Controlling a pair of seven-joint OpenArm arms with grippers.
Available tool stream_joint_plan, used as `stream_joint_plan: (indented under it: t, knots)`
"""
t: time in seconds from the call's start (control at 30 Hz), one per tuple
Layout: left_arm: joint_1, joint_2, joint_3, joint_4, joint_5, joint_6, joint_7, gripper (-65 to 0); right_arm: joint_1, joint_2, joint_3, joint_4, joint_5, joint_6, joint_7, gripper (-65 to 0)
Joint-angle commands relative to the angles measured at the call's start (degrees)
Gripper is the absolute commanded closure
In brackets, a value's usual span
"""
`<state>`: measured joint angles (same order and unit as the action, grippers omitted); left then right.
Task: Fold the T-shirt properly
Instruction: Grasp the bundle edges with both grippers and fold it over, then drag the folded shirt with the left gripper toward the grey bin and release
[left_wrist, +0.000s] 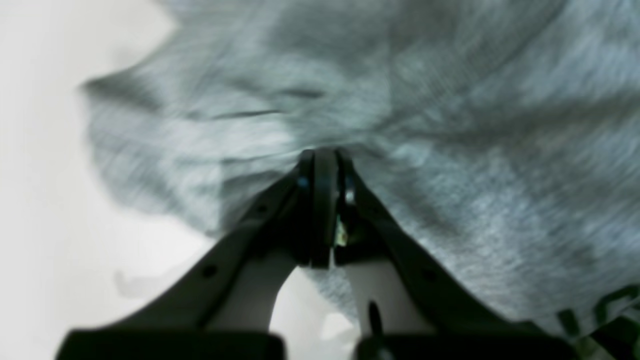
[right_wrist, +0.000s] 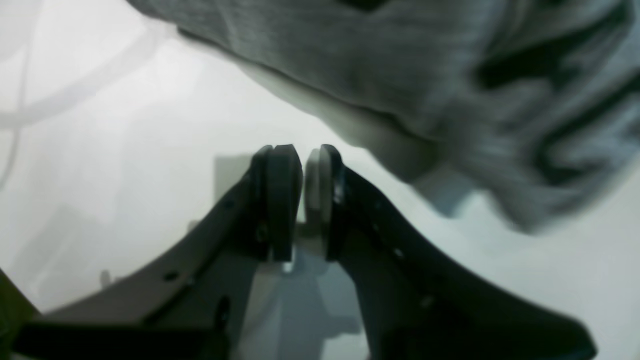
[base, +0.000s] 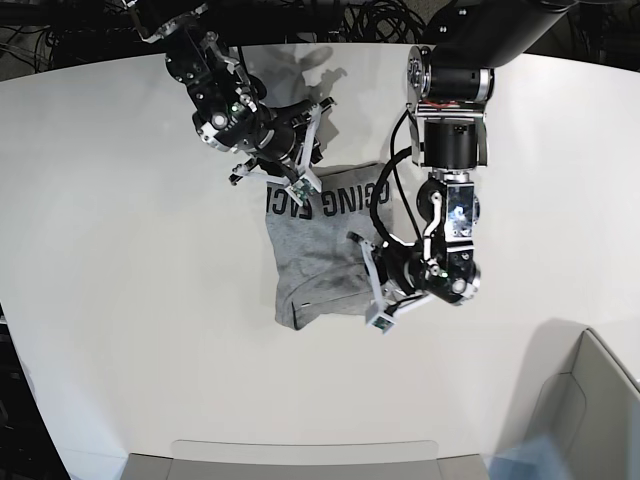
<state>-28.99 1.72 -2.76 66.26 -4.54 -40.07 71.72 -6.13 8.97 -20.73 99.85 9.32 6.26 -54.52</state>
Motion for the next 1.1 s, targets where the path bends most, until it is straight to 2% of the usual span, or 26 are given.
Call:
stream_joint_plan:
  t: [0.0,0.07,0.17,0.27,0.37,0.4,0.47,0.57,0.73,0.9,1.07]
  knots:
    - [-2.52,-0.44,-2.29,1.21,-0.26,0.07,-0.56,0.0,-1.03,1.27,1.96,3.66,0.66,0.20,1.12,-8.7]
    - [-3.49,-0.35,-6.86,2.18,-0.43,0.07,-0.56,0.0,-4.02,2.06,6.89,8.41,0.66,0.20,1.12,-8.7]
    - [-3.49,-0.18,-10.29,5.43,-0.52,0.07,-0.03,0.0,-7.36,1.97,16.20,13.42,0.74,0.20,1.38,-8.7]
    - [-2.96,2.55,-10.38,10.00,-0.52,0.07,3.40,0.0,-8.42,1.88,24.91,14.48,1.10,0.20,1.38,-8.2]
    - [1.26,6.33,-10.29,16.51,-0.52,0.07,5.07,0.0,-8.24,1.80,32.29,13.60,0.92,0.20,1.38,-2.0]
    - [2.66,6.77,-10.03,18.97,-0.70,0.07,5.24,0.0,-8.24,1.80,34.05,13.07,1.10,0.20,1.38,0.0]
    - [6.00,6.77,-5.63,23.28,-2.63,0.07,5.16,0.0,-7.89,1.80,37.04,12.19,0.83,0.20,1.29,0.0]
    - [10.22,6.77,-0.62,27.32,-5.27,0.07,4.72,0.0,-8.07,1.88,39.06,9.82,0.83,0.29,1.20,0.0]
    - [15.06,6.77,5.45,26.09,-5.53,0.07,-3.64,0.0,-8.24,1.97,40.64,6.30,0.74,0.64,1.38,0.0]
    - [17.08,6.77,9.67,25.65,-5.53,0.07,-6.98,0.0,-8.33,1.88,40.47,5.42,0.74,0.73,1.38,0.0]
    - [15.67,6.68,10.19,14.14,-5.44,0.07,-8.73,0.0,-9.03,1.80,40.47,5.51,0.74,0.73,1.38,0.0]
